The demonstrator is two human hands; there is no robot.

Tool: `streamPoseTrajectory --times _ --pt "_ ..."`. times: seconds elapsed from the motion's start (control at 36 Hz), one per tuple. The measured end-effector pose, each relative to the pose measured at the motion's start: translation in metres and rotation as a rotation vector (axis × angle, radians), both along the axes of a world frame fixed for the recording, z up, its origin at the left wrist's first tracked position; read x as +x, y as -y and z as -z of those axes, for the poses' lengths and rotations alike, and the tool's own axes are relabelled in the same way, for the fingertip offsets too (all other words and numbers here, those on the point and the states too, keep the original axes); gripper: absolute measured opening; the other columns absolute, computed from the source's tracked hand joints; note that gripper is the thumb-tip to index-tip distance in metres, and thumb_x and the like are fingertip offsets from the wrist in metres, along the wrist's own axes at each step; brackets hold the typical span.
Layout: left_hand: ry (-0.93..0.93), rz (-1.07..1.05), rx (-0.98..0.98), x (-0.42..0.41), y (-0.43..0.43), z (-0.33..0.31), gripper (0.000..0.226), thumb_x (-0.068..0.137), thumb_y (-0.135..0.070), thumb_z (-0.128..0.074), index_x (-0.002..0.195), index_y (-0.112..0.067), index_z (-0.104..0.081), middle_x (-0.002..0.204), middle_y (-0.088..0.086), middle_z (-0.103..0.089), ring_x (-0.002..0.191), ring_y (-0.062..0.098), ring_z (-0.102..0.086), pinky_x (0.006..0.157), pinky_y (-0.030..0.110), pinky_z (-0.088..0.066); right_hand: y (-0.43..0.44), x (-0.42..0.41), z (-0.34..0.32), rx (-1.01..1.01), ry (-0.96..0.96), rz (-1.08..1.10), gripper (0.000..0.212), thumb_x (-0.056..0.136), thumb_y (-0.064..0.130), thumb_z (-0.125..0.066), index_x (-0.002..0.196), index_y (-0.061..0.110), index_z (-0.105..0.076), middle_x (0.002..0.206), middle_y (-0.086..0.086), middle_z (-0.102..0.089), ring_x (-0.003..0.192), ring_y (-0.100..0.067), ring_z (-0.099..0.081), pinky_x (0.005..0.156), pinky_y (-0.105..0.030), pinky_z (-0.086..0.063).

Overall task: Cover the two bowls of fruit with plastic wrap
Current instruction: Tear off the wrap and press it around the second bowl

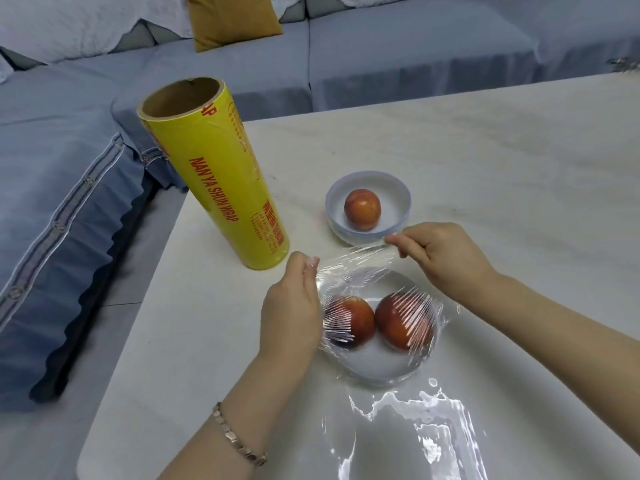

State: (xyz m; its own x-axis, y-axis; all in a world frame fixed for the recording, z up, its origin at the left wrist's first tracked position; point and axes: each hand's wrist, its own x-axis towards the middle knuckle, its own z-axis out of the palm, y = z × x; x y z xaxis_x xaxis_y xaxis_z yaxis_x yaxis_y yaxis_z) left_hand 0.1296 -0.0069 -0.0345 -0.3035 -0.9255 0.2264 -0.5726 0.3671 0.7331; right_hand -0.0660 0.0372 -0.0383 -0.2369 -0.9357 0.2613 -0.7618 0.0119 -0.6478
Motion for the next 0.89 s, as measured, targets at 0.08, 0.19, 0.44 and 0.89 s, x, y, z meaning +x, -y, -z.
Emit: streamPoseTrajectory --times 0.08,0.19,0.44,0.89 --pt "-0.006 0.054 -0.007 0.005 0.005 0.001 0.020 0.099 -0.026 -0.037 0.085 -0.015 -0.046 0.074 0.007 -0.060 0.067 0.027 -0.051 0.059 0.036 -0.032 0.001 -0.001 0.001 -0.002 0.050 0.010 0.029 0.089 0.030 -0.054 0.060 0.024 -0.059 0.051 0.022 -0.044 0.054 0.005 -0.052 0.059 -0.008 -0.035" --pt "-0.047 0.140 0.157 0.006 0.017 0.001 0.030 0.096 -0.028 -0.045 0.078 -0.005 -0.050 0.052 -0.002 -0.046 0.053 0.020 -0.042 0.055 0.033 -0.033 0.003 0.004 -0.001 0.097 0.180 -0.016 0.042 0.088 0.028 -0.056 0.048 0.032 -0.045 0.037 0.019 -0.051 0.049 0.010 -0.051 0.056 -0.006 -0.035" --pt "-0.101 0.254 0.436 0.012 0.025 0.002 0.024 0.079 -0.022 -0.070 0.058 -0.014 -0.062 0.039 -0.006 -0.040 0.039 0.012 -0.038 0.042 0.021 -0.031 0.006 0.000 0.001 0.240 0.500 -0.039 0.031 0.076 0.019 -0.072 0.057 0.001 -0.054 0.031 0.008 -0.035 0.026 -0.004 -0.030 0.032 -0.013 -0.029" --pt "0.124 -0.136 0.160 -0.013 0.005 0.006 0.030 0.101 -0.032 -0.029 0.097 -0.015 -0.053 0.098 0.007 -0.065 0.093 0.032 -0.055 0.069 0.033 -0.035 0.002 0.011 0.003 0.090 0.049 0.050 0.037 0.089 0.037 -0.053 0.072 0.008 -0.067 0.070 -0.005 -0.070 0.066 -0.020 -0.060 0.067 -0.027 -0.042"
